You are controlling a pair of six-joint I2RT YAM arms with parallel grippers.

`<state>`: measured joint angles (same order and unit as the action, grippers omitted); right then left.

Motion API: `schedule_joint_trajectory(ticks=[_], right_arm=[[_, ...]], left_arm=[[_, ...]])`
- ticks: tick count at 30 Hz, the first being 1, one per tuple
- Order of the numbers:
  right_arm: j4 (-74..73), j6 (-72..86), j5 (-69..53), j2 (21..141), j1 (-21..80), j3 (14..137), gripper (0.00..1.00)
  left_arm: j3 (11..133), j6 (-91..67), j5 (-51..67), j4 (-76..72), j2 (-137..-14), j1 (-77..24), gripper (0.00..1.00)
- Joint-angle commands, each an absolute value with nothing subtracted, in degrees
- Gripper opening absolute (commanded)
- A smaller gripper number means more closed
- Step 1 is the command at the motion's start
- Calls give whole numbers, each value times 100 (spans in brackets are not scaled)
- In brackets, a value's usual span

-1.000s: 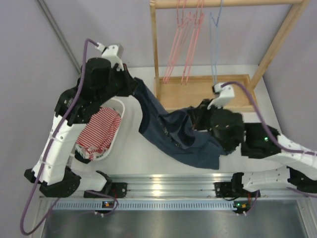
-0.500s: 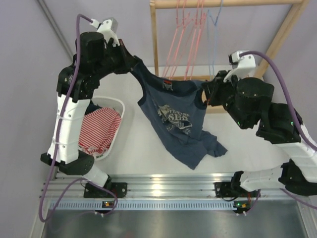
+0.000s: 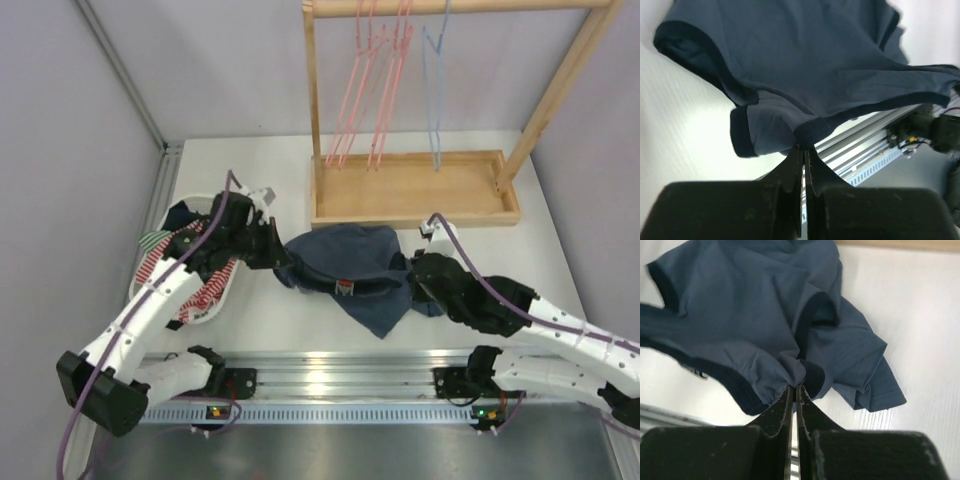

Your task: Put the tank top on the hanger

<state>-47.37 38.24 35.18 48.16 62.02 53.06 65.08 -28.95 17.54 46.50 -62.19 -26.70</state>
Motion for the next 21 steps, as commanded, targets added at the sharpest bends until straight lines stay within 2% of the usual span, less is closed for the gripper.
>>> schedule_joint_trajectory(ticks=[1,6,9,12,13,14,15,16,17,18,19,21], right_arm=[[-3616,4114,2746,4562,5488,4546,0],[-2577,3911,1698,4605,4353,3430,2],[-2154,3885,1187,5053,4035,3183,2],[-1741,3937,985,5343,3999,3059,9],[-1705,3937,984,5379,3990,3067,15],[-1705,3929,984,5414,3982,3102,20],[-1775,3920,993,5431,3929,3190,25],[-1845,3911,1045,5397,3911,3251,32],[-1933,3885,1046,5309,3876,3313,35],[-2003,3867,1046,5248,3772,3409,39],[-2256,3850,994,5186,3701,3471,47],[-2582,3841,967,4984,3560,3716,54]], left_arm=[[5672,-3287,1820,3431,-6450,-2909,0],[5169,-3489,1749,2576,-7170,-3102,0],[5141,-3455,1758,2347,-7766,-3234,0],[5256,-3437,1653,2259,-8216,-3375,0],[5273,-3437,1574,2215,-8261,-3410,0],[5282,-3445,1565,2180,-8297,-3410,5],[5308,-3437,1512,2171,-8349,-3410,18],[5404,-3428,1460,2188,-8358,-3419,23],[5449,-3402,1407,2215,-8350,-3410,27],[5519,-3340,1380,2302,-8324,-3410,41],[5667,-3314,1328,2381,-8306,-3410,46],[5791,-3226,1231,2478,-8175,-3410,56]])
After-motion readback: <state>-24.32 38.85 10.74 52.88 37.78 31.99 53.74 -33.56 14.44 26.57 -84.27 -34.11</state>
